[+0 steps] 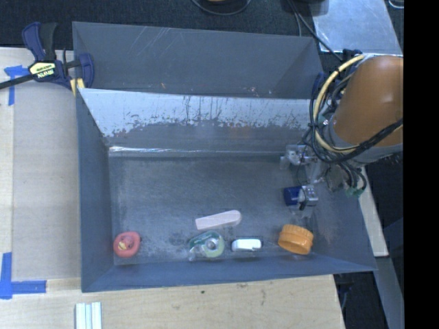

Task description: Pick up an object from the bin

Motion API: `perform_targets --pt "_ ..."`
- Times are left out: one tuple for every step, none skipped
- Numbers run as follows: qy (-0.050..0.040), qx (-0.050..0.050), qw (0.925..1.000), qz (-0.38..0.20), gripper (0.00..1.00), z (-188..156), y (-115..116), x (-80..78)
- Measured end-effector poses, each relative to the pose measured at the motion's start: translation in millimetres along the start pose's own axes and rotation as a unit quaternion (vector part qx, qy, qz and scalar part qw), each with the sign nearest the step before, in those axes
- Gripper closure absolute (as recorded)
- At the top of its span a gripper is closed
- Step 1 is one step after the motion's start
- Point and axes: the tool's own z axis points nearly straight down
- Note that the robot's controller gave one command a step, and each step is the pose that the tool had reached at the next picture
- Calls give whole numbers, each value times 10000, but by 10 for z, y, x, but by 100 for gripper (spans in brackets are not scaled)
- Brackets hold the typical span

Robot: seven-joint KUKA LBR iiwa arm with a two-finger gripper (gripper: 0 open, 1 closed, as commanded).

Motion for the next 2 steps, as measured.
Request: perform_targets --pt "-44 5 10000 -14 0 -48 4 -16" --pt "-30 5 9954 -958 0 876 -405 308"
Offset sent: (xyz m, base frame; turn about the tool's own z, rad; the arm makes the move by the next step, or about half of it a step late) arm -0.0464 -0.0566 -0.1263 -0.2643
